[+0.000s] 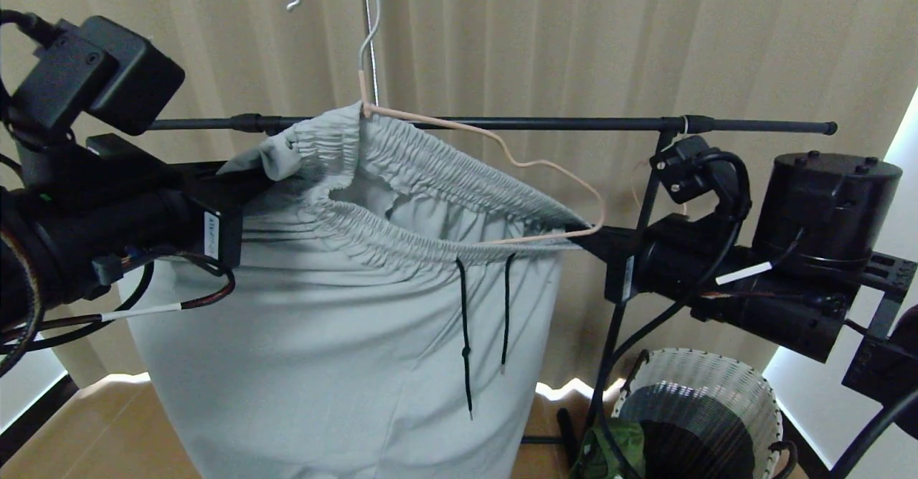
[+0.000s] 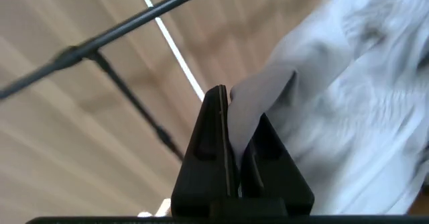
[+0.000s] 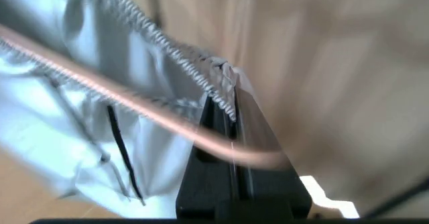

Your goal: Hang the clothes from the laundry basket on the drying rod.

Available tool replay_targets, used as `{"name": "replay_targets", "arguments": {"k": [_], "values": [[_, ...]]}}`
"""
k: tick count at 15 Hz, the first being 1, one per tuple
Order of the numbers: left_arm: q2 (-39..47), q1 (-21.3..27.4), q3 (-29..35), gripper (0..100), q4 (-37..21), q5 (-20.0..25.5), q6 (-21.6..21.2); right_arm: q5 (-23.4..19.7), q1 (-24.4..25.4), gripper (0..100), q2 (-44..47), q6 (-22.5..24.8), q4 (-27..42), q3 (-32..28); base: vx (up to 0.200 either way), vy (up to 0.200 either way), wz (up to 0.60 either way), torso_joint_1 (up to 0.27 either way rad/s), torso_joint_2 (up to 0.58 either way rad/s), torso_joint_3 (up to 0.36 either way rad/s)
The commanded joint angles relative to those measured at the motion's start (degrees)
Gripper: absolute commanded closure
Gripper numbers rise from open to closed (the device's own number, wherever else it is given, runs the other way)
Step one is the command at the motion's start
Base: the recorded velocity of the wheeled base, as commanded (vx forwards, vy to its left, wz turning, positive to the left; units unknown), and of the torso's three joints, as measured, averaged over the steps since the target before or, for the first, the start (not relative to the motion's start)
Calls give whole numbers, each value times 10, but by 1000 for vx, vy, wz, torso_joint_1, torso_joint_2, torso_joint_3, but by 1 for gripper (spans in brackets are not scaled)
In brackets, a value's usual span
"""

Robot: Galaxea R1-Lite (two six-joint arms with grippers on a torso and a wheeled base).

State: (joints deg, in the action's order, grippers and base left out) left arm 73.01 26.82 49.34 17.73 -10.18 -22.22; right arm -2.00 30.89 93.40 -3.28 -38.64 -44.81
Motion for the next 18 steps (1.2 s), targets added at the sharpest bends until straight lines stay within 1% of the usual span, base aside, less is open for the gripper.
{"name": "replay_targets", "arguments": {"k": [1,3,4,5,8,11,12,13,17,18], "values": [[-24,-18,-28,100,0,-1,-42,1,-23,100,-6,1,1,-17,0,0,0,0,0,0],[-45,-42,-50,100,0,-3,-99,1,-28,100,-3,1,2,-28,0,0,0,0,0,0],[-50,-47,-55,100,0,-3,-110,0,-28,100,-2,1,2,-28,0,0,0,0,0,0],[-59,-48,-69,100,0,-3,-131,-2,-28,100,-2,1,2,-28,0,0,0,0,0,0],[-58,-51,-76,100,0,-4,-141,-4,-24,100,0,1,3,-32,0,0,0,0,0,0],[-49,-54,-91,100,0,-12,-154,-6,4,100,-8,5,14,-38,0,0,0,0,0,0],[-45,-52,-93,100,0,-20,-156,-7,28,100,-14,5,33,-37,0,0,0,0,0,0],[-39,-50,-92,100,1,-27,-156,-7,52,100,-10,4,32,-30,0,0,0,0,0,0],[-26,-50,-89,100,33,-70,-151,-7,102,100,-9,3,30,-29,0,0,0,0,0,0],[-23,-50,-90,100,42,-76,-149,-6,112,0,-9,3,30,-28,0,0,0,0,0,0]]}}
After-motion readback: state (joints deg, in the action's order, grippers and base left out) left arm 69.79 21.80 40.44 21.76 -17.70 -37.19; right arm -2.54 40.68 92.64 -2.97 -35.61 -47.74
